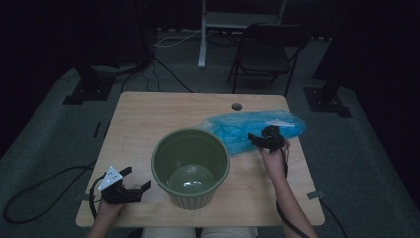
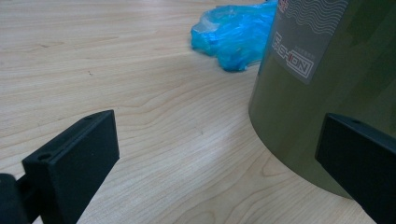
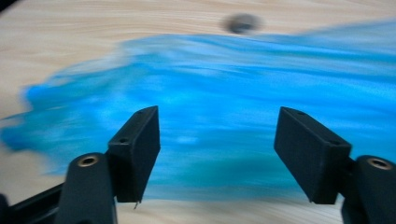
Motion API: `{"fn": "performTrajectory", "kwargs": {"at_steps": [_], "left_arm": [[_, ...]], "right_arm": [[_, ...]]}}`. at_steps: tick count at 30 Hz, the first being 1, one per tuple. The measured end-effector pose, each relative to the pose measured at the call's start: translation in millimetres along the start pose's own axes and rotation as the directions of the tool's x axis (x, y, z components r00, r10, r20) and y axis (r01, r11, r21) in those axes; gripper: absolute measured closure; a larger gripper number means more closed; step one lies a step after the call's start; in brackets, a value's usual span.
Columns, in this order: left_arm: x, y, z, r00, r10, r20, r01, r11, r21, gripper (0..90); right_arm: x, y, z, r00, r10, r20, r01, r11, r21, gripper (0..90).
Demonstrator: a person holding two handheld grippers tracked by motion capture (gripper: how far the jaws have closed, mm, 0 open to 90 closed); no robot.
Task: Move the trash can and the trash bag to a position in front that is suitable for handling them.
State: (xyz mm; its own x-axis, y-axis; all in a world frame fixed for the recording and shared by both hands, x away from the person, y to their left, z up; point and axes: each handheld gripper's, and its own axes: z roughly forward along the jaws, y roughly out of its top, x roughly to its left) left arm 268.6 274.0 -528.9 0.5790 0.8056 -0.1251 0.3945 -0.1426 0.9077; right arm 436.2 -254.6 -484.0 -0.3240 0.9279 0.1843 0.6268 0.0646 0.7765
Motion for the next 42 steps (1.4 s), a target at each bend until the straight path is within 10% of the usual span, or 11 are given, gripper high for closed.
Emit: {"fn": "performTrajectory", "kwargs": {"at_steps": [7, 17, 22, 36, 40, 42], "left_arm": [[1.6, -0.6, 0.0, 1.0, -0.004, 0.0, 0.004, 1.0, 0.001, 0.2], [2.5, -0.7, -3.2, 1.0, -0.007, 0.0, 0.007, 0.9999, -0.01, 0.2], [1.1, -0.6, -3.3, 1.0, 0.003, -0.001, -0.003, 1.0, -0.005, 0.2], [-0.1, 0.8, -1.4, 1.0, 0.004, 0.003, -0.004, 1.0, -0.008, 0.2], [-0.8, 0.8, -1.6, 1.0, 0.007, 0.003, -0.007, 1.0, -0.007, 0.2], [-1.4, 1.1, -2.5, 1.0, 0.006, 0.0, -0.006, 0.9999, -0.01, 0.2]], "right_arm": [[-48.2, -1.9, 23.3, 0.9838, 0.065, 0.167, -0.079, 0.994, 0.079, 24.3], [-45.4, -19.2, 50.1, 0.9711, -0.008, 0.239, -0.029, 0.988, 0.149, 46.5], [-36.0, -21.3, 47.8, 0.973, -0.051, 0.225, 0.016, 0.988, 0.153, 89.8], [7.7, -68.9, -31.1, 0.9924, -0.045, 0.114, 0.039, 0.998, 0.056, 88.6], [22.9, -93.5, -55.0, 0.9992, -0.013, 0.037, 0.011, 0.999, 0.04, 77.9], [47.2, -126.0, -73.6, 0.9964, 0.015, -0.083, -0.008, 0.997, 0.076, 65.1]]}}
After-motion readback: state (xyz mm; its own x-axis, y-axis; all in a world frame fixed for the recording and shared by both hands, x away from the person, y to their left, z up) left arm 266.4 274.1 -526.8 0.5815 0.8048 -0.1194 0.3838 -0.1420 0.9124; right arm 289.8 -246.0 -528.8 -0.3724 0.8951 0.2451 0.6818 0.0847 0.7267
